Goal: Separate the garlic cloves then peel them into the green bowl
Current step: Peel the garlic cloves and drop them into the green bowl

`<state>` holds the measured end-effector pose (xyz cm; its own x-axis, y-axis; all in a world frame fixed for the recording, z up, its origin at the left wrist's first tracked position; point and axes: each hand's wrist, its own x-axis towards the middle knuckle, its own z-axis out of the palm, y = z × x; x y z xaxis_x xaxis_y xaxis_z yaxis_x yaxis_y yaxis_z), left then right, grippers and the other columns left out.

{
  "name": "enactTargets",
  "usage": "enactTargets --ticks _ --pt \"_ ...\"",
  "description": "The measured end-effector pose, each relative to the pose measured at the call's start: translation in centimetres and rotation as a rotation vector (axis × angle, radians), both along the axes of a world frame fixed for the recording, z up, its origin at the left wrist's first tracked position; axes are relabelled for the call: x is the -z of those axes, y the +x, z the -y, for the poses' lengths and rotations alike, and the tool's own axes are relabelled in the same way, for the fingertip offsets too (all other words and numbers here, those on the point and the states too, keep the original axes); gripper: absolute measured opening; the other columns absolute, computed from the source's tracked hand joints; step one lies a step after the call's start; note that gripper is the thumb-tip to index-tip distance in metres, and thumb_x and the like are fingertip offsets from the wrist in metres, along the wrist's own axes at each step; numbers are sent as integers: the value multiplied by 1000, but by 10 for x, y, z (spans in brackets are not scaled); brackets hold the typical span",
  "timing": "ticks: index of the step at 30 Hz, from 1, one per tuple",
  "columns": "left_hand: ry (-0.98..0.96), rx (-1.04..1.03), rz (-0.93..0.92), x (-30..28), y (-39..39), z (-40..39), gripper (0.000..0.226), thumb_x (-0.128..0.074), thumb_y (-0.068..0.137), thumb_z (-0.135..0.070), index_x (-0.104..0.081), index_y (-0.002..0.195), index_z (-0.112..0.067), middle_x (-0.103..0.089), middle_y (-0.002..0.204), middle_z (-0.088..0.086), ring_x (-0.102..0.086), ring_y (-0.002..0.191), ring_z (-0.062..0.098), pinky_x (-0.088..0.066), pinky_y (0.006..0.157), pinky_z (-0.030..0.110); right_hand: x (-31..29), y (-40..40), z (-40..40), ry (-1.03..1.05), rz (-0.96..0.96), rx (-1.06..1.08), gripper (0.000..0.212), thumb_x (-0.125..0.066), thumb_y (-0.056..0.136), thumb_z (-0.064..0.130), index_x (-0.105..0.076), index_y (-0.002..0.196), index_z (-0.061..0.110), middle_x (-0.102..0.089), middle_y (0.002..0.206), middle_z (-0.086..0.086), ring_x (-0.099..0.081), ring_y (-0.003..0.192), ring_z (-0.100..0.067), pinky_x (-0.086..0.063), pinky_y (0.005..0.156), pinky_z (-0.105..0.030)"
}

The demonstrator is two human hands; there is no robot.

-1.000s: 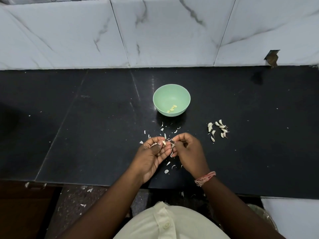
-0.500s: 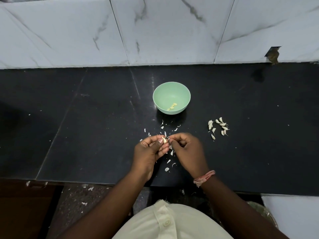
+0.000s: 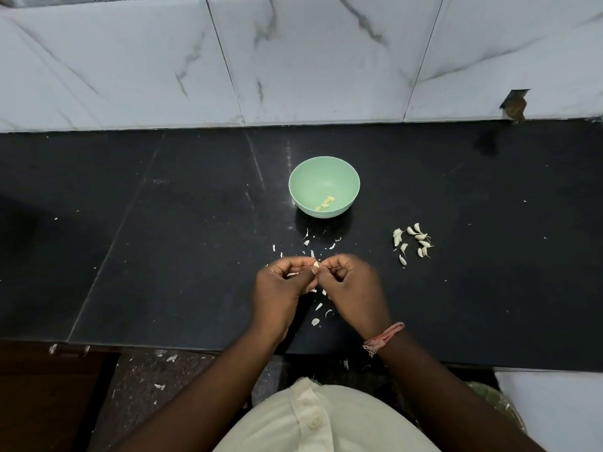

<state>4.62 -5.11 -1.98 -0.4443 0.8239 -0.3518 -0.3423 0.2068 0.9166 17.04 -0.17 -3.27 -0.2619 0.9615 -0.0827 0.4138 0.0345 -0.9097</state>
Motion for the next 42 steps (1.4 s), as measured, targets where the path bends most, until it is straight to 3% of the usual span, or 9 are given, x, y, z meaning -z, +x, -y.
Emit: enactTargets --ticks 5,9,17,27,34,42 --pt "-6 47 -8 -3 -2 1 14 -71 86 9 -72 99 9 -74 95 28 -75 85 27 -61 76 27 0 4 -3 24 55 -50 12 -71 84 26 -71 76 18 -72 68 4 -62 57 -9 -53 56 -31" --pt "-5 72 69 -5 -6 0 16 -73 83 9 -72 99 10 -74 95 27 -75 87 29 -62 78 28 -8 10 -7 -92 -16 -126 11 -69 91 16 -72 81 13 -73 66 3 -62 49 -11 -47 50 -24" --pt "-36 156 153 -11 -12 -1 19 -77 80 6 -73 98 7 -75 95 25 -75 84 28 -61 71 25 -15 18 -11 -205 -152 -180 14 -65 95 13 -73 85 8 -69 62 -12 -64 51 -22 -48 59 -37" --pt "-43 164 236 -11 -9 -3 15 -71 83 6 -71 96 1 -75 87 14 -74 80 20 -61 70 25 -21 16 -7 -245 -171 -141 15 -64 96 12 -70 85 4 -69 65 -9 -60 48 -19 -45 58 -37" --pt "-50 180 417 -9 -9 -2 16 -57 92 11 -65 100 0 -72 86 9 -72 77 15 -62 73 24 -22 13 -4 -284 -204 -109 10 -64 95 7 -69 88 1 -67 62 1 -59 46 -16 -46 57 -36" --pt "-44 148 493 -13 -7 -3 17 -56 96 6 -66 105 -4 -71 86 9 -71 75 16 -62 74 26 -24 10 -4 -232 -172 -34 7 -61 95 6 -67 93 3 -73 78 -11 -69 58 -22 -56 57 -29"
